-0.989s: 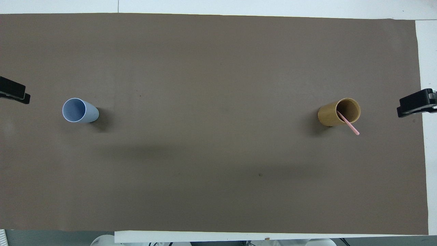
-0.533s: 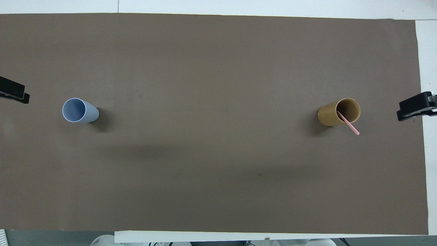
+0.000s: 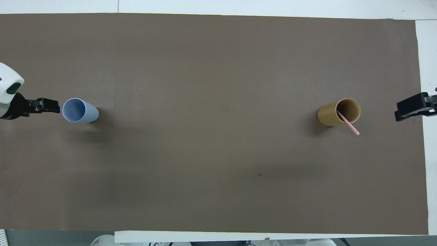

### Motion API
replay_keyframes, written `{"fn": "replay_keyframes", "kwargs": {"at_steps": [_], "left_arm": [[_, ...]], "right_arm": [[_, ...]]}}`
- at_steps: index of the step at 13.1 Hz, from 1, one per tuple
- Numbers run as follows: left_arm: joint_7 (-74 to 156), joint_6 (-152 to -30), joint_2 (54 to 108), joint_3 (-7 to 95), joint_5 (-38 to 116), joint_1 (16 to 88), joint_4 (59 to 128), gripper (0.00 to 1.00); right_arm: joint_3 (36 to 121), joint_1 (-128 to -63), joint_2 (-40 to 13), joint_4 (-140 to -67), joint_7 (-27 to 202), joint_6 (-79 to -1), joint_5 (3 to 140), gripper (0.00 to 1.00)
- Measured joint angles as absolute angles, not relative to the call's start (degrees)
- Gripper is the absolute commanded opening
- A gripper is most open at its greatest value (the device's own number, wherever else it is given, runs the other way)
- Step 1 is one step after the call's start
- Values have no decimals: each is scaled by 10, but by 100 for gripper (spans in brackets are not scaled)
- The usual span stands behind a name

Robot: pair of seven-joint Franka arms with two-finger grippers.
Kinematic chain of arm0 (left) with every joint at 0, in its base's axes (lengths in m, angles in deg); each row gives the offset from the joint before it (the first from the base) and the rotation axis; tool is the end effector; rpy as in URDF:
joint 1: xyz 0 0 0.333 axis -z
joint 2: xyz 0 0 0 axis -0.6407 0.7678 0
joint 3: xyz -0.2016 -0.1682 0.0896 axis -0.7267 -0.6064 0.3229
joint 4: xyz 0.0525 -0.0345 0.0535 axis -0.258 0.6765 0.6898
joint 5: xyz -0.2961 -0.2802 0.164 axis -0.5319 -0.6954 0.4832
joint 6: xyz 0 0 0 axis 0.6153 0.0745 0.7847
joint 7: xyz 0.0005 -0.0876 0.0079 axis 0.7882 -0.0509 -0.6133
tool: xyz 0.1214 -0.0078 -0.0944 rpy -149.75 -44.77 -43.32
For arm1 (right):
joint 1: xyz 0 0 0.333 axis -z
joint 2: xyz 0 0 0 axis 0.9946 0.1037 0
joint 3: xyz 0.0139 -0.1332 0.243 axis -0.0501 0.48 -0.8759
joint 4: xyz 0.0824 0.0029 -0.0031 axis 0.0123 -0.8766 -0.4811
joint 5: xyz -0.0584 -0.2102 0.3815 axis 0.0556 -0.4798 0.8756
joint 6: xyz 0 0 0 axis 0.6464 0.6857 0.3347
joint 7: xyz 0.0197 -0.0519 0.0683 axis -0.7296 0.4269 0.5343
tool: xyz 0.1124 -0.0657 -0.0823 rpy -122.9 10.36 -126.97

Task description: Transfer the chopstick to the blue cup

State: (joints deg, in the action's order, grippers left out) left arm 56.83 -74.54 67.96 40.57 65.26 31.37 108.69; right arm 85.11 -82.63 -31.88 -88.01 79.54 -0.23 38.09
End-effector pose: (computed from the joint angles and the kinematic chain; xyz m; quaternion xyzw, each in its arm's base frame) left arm 0.5694 0.0240 0.3112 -0.9998 -0.0130 -0.0068 0.0100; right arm 0.5568 -0.0188 0.5676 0.9973 -0.0079 -0.0694 0.0247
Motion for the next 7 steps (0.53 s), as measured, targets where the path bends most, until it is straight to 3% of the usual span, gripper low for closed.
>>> {"fn": "replay_keyframes", "kwargs": {"at_steps": [2,3,4,5,7], "left_arm": [[562,-776,693,403,653,314,1104,97],[559,-783,697,401,653,314,1109,83],[556,-786,699,401,653,315,1111,56],[545,-790,701,400,652,315,1112,3],[480,-798,708,400,652,318,1112,0]], "right_arm": [[851,-825,-320,-910,795,-42,403,99],[851,-826,-319,-933,795,-69,410,99],[851,-829,-315,-957,795,-98,412,99],[850,-830,-306,-977,795,-121,413,99],[850,-829,-276,-999,795,-146,415,99]]}}
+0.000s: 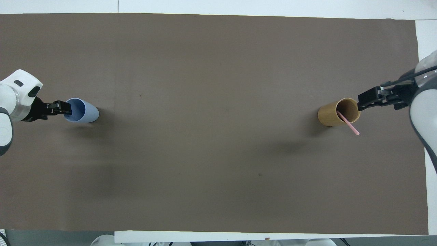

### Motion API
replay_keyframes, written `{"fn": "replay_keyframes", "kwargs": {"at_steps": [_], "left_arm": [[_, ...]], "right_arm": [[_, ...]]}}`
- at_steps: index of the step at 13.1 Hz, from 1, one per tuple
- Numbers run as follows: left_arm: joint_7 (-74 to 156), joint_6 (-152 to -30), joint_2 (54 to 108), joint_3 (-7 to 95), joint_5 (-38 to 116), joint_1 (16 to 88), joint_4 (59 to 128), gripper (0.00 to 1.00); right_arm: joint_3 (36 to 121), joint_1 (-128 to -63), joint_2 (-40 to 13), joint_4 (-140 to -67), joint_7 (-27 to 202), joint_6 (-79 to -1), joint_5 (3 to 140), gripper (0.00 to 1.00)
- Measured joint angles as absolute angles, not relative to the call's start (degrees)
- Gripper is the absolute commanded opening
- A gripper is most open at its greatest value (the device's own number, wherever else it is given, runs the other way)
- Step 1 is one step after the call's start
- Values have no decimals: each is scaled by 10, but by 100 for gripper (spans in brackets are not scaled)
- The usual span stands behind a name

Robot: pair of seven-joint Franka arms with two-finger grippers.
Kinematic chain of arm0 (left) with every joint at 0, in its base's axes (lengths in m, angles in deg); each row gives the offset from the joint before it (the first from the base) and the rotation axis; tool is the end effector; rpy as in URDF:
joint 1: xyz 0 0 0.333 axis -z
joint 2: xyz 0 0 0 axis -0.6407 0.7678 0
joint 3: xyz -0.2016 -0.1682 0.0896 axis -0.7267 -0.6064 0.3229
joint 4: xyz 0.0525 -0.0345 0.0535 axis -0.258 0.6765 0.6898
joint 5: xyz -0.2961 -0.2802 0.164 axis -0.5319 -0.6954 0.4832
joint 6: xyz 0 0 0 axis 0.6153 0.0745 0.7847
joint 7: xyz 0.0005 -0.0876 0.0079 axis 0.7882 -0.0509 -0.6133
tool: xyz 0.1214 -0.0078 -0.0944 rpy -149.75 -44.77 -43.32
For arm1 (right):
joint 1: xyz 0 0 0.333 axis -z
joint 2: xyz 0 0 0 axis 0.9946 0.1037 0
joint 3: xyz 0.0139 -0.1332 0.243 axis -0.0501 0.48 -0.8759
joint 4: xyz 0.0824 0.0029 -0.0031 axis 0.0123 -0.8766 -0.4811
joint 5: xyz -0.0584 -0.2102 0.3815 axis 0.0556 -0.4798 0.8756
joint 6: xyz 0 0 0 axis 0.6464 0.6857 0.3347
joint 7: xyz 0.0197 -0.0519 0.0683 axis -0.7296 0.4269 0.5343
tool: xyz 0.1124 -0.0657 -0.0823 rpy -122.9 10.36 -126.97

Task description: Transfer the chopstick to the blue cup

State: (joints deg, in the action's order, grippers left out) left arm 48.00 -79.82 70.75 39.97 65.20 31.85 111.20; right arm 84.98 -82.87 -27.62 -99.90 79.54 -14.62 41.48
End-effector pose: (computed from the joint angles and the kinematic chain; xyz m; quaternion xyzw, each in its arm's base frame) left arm 0.5677 0.0128 0.2702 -0.9967 -0.0802 -0.0074 0.0060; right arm 0.5887 -0.0057 0.4372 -0.9964 0.0012 0.0843 0.0047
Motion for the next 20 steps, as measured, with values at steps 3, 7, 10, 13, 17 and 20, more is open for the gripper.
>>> {"fn": "replay_keyframes", "kwargs": {"at_steps": [3,7,10,13,17,20], "left_arm": [[420,-803,715,396,652,330,1112,0],[307,-803,719,394,647,421,1089,0],[114,-803,728,387,644,585,1057,0],[15,-804,733,385,624,689,1058,0],[-9,-835,758,387,600,705,1065,20],[-9,-851,777,392,596,704,1064,100]], "right_arm": [[851,-819,-253,-1031,795,-170,454,97],[850,-815,-252,-1083,798,-204,464,90],[851,-814,-252,-1103,812,-206,464,67],[852,-813,-255,-1113,814,-205,464,45],[852,-813,-260,-1121,814,-205,464,6],[853,-813,-262,-1122,814,-204,456,0]]}}
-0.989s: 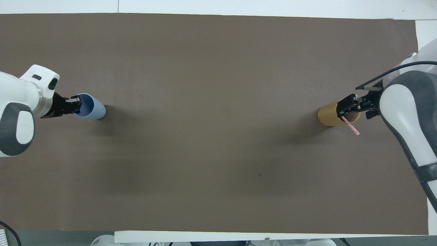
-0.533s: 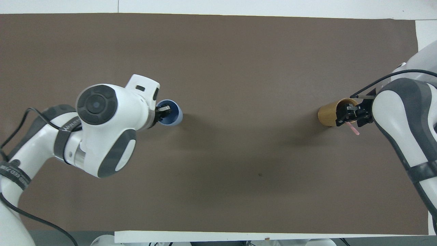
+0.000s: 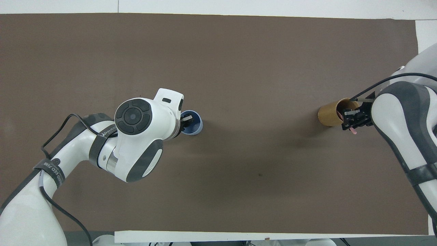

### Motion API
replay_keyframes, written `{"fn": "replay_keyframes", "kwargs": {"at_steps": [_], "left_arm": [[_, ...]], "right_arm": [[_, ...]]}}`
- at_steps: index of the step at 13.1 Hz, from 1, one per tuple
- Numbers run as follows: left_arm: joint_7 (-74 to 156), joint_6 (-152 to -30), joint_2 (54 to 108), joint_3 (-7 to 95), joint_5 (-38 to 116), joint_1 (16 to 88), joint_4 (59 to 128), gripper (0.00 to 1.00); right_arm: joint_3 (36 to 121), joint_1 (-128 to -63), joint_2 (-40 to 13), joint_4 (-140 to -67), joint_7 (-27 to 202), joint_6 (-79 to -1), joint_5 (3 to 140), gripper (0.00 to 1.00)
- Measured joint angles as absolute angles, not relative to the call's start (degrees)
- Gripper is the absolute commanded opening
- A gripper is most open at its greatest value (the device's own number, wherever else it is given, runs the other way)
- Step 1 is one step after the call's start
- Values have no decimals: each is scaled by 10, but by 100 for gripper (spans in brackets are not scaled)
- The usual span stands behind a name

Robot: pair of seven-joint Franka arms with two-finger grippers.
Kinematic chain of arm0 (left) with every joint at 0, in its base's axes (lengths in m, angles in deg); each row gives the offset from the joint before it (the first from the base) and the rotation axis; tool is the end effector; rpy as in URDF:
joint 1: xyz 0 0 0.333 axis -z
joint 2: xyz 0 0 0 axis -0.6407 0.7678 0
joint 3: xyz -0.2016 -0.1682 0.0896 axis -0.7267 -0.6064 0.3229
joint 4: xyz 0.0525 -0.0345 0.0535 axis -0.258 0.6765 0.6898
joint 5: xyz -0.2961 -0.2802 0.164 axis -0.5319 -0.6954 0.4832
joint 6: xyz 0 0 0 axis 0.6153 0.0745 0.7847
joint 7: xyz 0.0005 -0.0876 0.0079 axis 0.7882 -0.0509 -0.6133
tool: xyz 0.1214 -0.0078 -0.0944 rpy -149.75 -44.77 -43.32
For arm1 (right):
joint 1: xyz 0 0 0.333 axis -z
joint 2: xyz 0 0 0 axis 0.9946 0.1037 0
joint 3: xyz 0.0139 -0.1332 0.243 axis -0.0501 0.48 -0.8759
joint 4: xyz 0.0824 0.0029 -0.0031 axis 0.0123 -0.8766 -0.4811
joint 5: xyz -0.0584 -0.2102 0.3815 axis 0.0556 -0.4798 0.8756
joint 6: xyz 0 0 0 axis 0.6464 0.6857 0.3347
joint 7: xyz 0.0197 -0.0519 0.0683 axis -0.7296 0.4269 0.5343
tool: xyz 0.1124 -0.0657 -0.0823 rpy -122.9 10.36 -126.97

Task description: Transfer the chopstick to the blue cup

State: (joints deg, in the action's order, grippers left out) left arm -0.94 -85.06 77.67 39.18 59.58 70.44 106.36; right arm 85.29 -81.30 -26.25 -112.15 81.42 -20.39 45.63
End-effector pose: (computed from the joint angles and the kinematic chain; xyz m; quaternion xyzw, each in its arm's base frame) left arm 0.4698 -0.3765 0.2503 0.9796 0.1942 -0.0057 0.0521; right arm 0.5586 -0.0136 0.3253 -0.9875 0.0120 0.1504 0.0450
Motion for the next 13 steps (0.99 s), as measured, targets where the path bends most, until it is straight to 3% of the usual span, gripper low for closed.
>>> {"fn": "replay_keyframes", "kwargs": {"at_steps": [4,7,10,13], "left_arm": [[-13,-824,765,396,593,704,1032,100],[-16,-666,722,407,594,682,960,100],[62,-590,695,419,595,563,909,100],[238,-519,699,425,610,454,862,100]], "right_arm": [[853,-813,-262,-1092,815,-169,435,0],[852,-814,-258,-989,816,-77,421,0],[842,-833,-259,-866,820,-1,450,0],[830,-931,-241,-799,659,3,497,0]]}}
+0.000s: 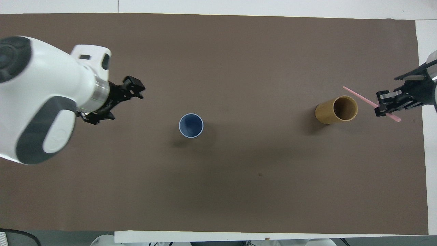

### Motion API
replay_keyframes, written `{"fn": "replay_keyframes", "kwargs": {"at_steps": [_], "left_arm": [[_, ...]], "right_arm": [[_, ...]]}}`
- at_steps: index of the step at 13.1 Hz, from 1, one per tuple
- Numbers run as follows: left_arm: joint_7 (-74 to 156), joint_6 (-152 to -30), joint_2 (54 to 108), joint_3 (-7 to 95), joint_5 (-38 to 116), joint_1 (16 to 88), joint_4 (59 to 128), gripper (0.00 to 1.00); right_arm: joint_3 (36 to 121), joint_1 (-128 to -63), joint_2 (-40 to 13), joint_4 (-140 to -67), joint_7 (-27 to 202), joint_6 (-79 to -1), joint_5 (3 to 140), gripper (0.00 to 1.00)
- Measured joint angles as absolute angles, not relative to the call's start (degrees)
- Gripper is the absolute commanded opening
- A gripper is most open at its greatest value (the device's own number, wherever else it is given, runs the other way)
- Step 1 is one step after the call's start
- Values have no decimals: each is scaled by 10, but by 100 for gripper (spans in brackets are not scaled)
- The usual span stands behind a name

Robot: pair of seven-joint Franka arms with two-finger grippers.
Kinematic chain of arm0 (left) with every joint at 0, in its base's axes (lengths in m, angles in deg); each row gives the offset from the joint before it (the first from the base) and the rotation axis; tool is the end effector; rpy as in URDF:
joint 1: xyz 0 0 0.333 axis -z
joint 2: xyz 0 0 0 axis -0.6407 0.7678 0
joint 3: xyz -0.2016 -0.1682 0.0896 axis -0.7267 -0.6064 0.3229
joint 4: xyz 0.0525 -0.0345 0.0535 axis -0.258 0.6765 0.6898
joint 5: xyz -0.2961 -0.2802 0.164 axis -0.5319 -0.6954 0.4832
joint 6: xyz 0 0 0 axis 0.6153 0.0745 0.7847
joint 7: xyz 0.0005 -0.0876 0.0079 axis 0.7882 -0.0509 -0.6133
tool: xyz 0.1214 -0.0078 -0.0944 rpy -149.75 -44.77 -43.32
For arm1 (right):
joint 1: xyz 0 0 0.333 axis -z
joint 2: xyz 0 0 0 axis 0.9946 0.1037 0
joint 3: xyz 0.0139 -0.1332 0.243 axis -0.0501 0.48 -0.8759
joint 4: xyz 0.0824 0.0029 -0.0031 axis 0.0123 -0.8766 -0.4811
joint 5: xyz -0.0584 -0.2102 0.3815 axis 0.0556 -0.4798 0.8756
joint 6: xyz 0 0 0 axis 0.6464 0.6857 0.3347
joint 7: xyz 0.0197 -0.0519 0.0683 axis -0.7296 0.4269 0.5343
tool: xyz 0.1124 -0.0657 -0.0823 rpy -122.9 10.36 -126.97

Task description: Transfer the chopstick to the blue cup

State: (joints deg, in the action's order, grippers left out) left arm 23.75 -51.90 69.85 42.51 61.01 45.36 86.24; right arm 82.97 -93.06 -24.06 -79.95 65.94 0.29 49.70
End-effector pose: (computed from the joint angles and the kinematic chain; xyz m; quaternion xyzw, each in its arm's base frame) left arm 0.5900 -0.1102 0.4606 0.9785 0.2040 -0.0204 0.0219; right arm 0.5764 0.1428 0.5590 -0.9945 0.0010 0.0858 0.0594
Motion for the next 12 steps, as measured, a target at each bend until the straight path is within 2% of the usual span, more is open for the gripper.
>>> {"fn": "replay_keyframes", "kwargs": {"at_steps": [4,9,12], "left_arm": [[448,-428,698,437,679,424,812,100],[545,-410,698,438,674,426,799,100],[546,-409,698,438,674,426,799,100]], "right_arm": [[818,-1088,-207,-775,362,-93,561,0],[818,-1177,-156,-781,178,-185,630,0],[818,-1196,-134,-815,154,-237,645,0]]}}
